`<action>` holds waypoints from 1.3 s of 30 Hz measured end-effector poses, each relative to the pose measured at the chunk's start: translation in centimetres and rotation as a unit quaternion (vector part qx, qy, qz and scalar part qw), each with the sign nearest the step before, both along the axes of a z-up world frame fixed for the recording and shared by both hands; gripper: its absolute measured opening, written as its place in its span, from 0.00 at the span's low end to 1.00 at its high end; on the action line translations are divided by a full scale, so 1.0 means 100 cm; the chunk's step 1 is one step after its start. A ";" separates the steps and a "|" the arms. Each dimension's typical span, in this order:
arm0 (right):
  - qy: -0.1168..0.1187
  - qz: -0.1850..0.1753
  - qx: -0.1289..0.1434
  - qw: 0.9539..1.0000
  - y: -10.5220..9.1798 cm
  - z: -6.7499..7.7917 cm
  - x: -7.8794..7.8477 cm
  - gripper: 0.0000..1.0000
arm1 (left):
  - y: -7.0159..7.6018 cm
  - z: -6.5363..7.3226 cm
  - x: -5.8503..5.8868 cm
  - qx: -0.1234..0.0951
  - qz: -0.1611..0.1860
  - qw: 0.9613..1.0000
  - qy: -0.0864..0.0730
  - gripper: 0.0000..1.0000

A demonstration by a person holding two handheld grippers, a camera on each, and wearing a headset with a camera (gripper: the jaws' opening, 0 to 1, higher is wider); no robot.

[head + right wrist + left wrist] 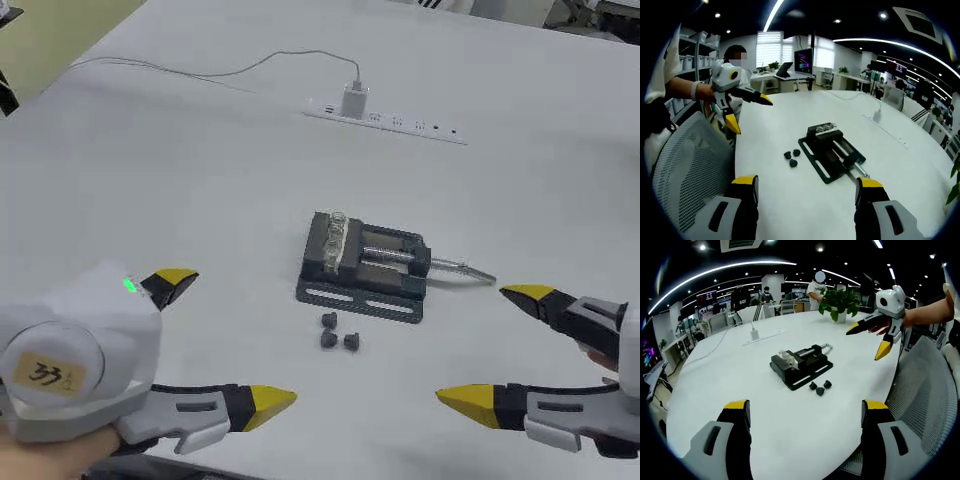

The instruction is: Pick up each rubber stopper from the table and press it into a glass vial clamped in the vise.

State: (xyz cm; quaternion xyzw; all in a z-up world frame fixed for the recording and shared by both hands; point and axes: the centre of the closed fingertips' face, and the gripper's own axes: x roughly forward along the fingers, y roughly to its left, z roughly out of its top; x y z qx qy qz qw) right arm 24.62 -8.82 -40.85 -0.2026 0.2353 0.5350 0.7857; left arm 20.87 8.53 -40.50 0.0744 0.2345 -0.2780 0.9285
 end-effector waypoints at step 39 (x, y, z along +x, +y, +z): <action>0.039 0.128 -0.043 0.990 0.075 -0.071 0.005 0.17 | 0.002 -0.007 -0.015 -0.020 0.031 0.999 0.011 0.88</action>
